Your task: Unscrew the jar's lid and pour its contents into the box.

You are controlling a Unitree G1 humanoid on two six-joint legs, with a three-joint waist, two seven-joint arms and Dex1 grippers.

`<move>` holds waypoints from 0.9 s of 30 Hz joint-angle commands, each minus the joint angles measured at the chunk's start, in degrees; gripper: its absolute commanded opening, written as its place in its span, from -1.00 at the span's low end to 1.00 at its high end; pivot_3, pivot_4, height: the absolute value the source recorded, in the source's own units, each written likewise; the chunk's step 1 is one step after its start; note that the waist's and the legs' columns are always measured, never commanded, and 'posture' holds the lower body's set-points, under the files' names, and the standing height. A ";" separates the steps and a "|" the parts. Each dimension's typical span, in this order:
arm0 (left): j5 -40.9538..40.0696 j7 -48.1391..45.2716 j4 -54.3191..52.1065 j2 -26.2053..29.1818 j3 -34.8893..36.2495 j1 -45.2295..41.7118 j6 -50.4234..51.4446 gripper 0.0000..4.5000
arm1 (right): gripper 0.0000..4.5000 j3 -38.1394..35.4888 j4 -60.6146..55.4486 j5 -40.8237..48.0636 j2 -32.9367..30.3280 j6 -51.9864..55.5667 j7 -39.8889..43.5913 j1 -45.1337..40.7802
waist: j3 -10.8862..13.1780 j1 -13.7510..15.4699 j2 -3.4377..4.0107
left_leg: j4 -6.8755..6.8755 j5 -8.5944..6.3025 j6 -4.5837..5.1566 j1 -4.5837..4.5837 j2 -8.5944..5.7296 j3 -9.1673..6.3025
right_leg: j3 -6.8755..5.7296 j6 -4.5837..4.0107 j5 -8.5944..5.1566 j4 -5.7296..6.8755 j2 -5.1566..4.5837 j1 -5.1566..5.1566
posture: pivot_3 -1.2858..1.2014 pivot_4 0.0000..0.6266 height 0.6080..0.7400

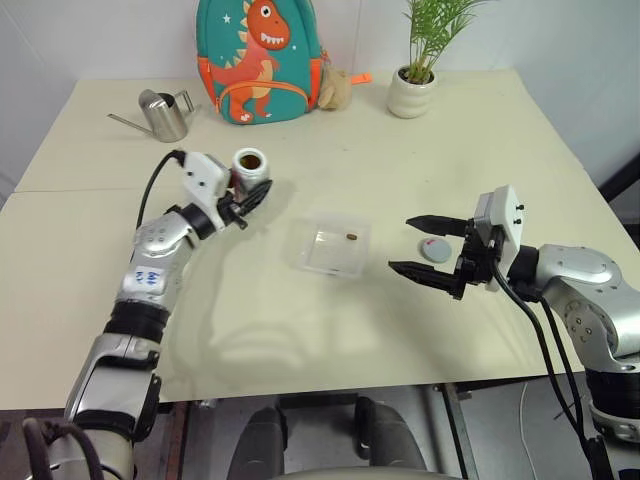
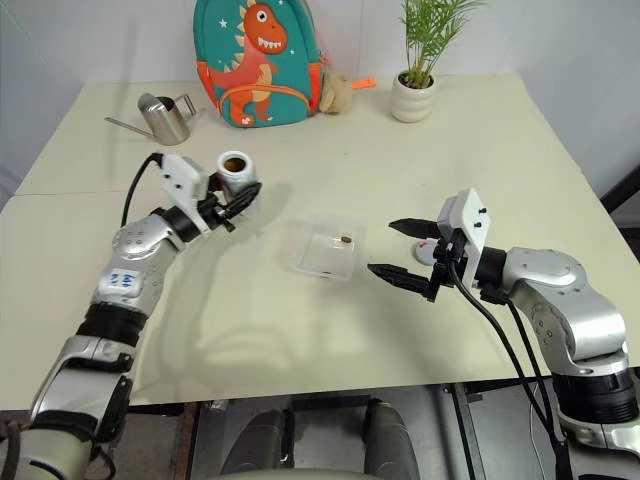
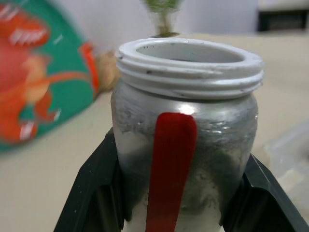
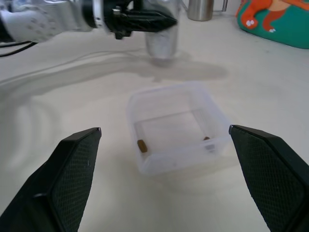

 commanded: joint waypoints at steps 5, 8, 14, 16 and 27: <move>-2.01 7.65 -5.75 1.28 15.99 7.98 6.44 -0.15 | 0.98 2.53 3.20 -1.63 3.18 -3.30 1.73 -3.97 | -0.02 0.04 -0.03 | -0.01 0.01 -0.01 0.07 0.00 0.00 | 0.02 -0.04 0.02 0.02 0.02 0.02 | 0.03 -0.52 1.00; -0.52 9.84 -4.23 0.81 19.45 9.35 4.86 -0.15 | 0.98 3.34 4.18 -2.27 4.02 -3.88 2.08 -4.90 | -0.04 0.25 -0.06 | -0.01 0.01 -0.02 0.05 0.00 0.00 | 0.02 -0.06 0.05 -0.02 0.02 0.02 | 0.03 -0.52 1.00; 5.48 12.19 2.58 -1.25 22.47 12.40 -4.75 -0.15 | 0.98 4.64 5.91 -3.16 5.73 -4.53 2.44 -7.00 | -0.07 0.27 -0.12 | -0.08 -0.01 -0.04 0.03 0.00 0.05 | 0.02 -0.04 0.06 -0.13 0.02 0.02 | 0.03 -0.52 1.00; 6.10 11.84 4.76 -1.90 22.87 12.60 -6.31 -0.15 | 0.98 4.73 6.20 -3.40 5.99 -4.55 2.61 -7.47 | -0.08 0.32 -0.13 | -0.11 -0.01 -0.04 0.03 0.00 0.05 | 0.01 -0.05 0.06 -0.12 0.02 -0.01 | 0.03 -0.52 1.00; 8.41 12.23 6.12 -1.75 24.10 15.03 -9.23 1.00 | 1.00 4.92 6.65 -3.29 6.32 -4.21 3.15 -8.28 | -0.10 0.14 -0.17 | -0.11 -0.01 -0.04 0.03 0.01 0.06 | 0.02 -0.07 0.08 -0.13 0.01 -0.02 | 0.03 -0.52 1.00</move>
